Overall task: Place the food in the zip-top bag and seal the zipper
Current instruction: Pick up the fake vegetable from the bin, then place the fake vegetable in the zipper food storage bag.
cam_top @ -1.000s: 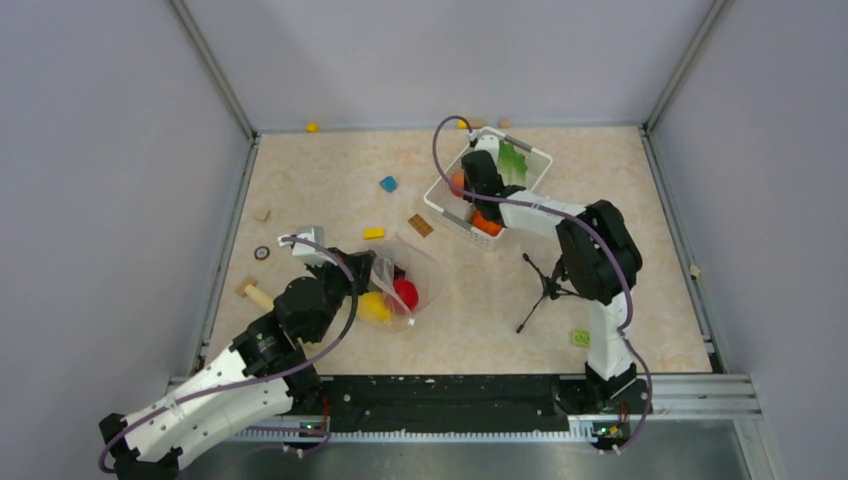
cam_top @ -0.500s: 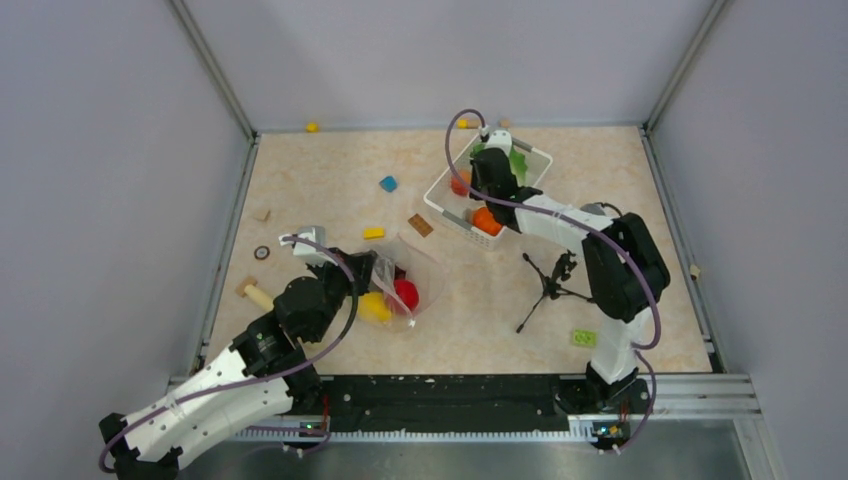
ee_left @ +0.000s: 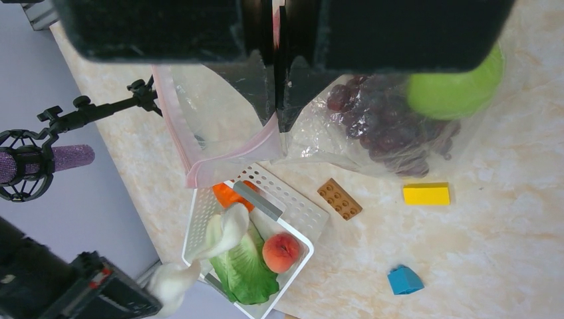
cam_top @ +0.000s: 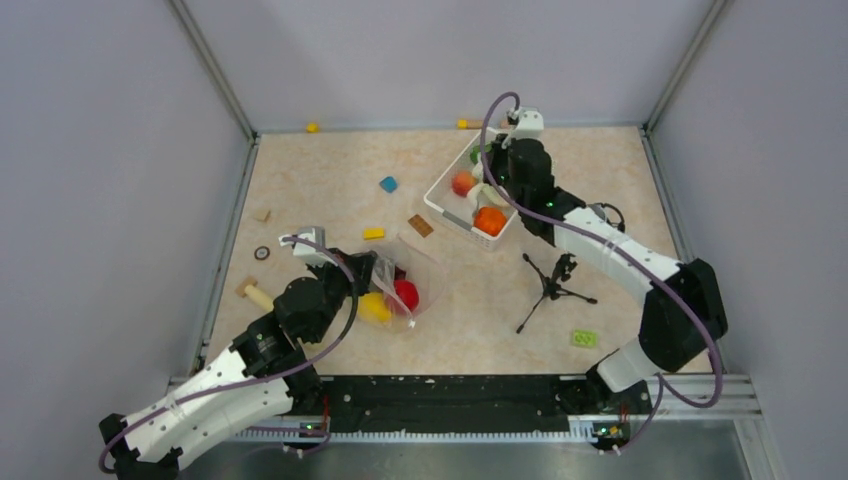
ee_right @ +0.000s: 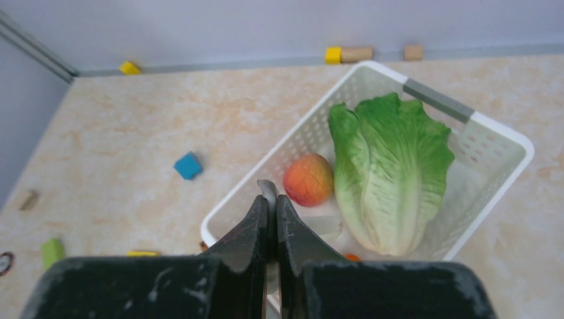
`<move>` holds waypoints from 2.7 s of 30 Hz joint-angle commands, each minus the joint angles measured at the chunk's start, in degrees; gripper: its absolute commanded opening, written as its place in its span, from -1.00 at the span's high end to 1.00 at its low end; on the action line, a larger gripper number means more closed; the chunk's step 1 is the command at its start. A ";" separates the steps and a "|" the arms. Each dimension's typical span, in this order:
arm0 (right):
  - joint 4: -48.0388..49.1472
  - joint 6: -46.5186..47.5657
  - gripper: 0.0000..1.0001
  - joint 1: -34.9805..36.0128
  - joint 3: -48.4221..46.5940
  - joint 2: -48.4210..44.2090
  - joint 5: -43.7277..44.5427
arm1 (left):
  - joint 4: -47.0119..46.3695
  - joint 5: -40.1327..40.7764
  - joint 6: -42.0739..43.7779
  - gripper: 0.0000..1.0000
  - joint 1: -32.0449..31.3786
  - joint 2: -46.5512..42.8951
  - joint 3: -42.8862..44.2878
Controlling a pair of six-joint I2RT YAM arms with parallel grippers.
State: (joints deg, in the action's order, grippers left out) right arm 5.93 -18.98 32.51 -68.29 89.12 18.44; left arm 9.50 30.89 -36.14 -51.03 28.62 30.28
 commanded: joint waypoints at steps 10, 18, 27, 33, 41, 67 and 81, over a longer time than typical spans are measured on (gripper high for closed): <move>3.55 -1.66 1.00 1.96 0.35 -19.45 -25.78 | -2.82 -0.64 -1.30 1.00 0.14 -0.06 -0.22; 3.53 -4.71 1.00 7.71 0.44 -22.44 -41.32 | -2.07 -0.89 -1.63 1.00 0.14 -1.12 0.01; 7.98 -4.15 1.00 14.85 2.97 -22.27 -45.69 | -1.28 -0.64 -1.62 1.00 0.13 -1.85 0.27; 10.36 -3.96 1.00 17.19 5.47 -21.18 -44.43 | -1.46 -0.79 -1.55 1.00 0.14 -1.49 0.30; 9.22 -2.12 1.00 19.96 4.67 -21.58 -42.66 | -1.54 -0.95 -1.71 1.00 0.09 -1.43 0.21; 7.41 -1.62 1.00 20.53 2.31 -28.60 -32.28 | -1.48 -1.11 -1.83 1.00 0.09 -1.76 0.19; 11.20 -4.58 1.00 20.49 7.78 -24.23 -38.10 | -1.32 -1.28 -1.89 1.00 0.14 -2.48 0.11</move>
State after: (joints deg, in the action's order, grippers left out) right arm 12.45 -22.04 52.40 -63.26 64.38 -17.08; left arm 10.28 29.58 -37.65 -51.03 26.74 30.28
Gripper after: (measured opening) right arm 0.021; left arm 0.018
